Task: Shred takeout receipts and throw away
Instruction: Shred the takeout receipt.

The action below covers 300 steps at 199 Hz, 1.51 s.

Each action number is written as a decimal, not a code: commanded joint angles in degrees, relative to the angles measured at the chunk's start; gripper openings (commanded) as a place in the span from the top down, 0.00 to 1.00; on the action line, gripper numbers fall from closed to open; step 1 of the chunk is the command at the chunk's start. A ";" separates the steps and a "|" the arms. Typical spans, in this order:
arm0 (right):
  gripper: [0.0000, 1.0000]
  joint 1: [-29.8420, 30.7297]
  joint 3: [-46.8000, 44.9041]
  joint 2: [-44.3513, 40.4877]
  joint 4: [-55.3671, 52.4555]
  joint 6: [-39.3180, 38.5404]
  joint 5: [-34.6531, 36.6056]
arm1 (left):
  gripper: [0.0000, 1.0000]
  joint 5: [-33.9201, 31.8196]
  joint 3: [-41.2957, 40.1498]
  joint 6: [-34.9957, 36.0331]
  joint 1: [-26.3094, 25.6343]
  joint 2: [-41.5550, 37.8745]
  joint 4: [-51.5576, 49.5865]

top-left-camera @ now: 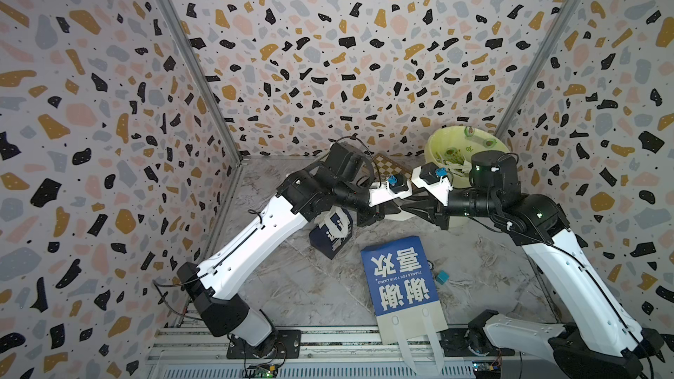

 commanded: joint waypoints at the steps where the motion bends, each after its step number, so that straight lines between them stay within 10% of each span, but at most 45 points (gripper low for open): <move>1: 0.71 0.52 -0.63 -0.60 -1.20 -0.46 -1.35 | 1.00 1.45 1.68 -0.65 -0.24 -1.04 0.61; 52: 1.00 0.55 -0.95 -0.65 -1.17 -1.48 -1.23 | 1.00 1.56 1.43 -1.43 -0.21 -1.55 1.18; 89: 1.00 2.67 -1.20 -3.16 -1.06 -8.43 0.92 | 1.00 4.75 -0.44 -4.36 1.17 -2.26 3.22; 206: 1.00 39.40 0.13 -5.81 -11.47 -33.94 42.35 | 1.00 21.84 -12.03 -15.70 5.76 -3.46 17.38; 268: 1.00 34.11 -2.84 -10.35 -4.33 -26.31 36.74 | 1.00 20.47 -14.55 -16.74 6.28 -4.10 19.34; 300: 1.00 35.63 -2.39 -9.40 -4.18 -22.99 31.84 | 1.00 9.61 -15.07 -25.79 7.85 -2.95 25.62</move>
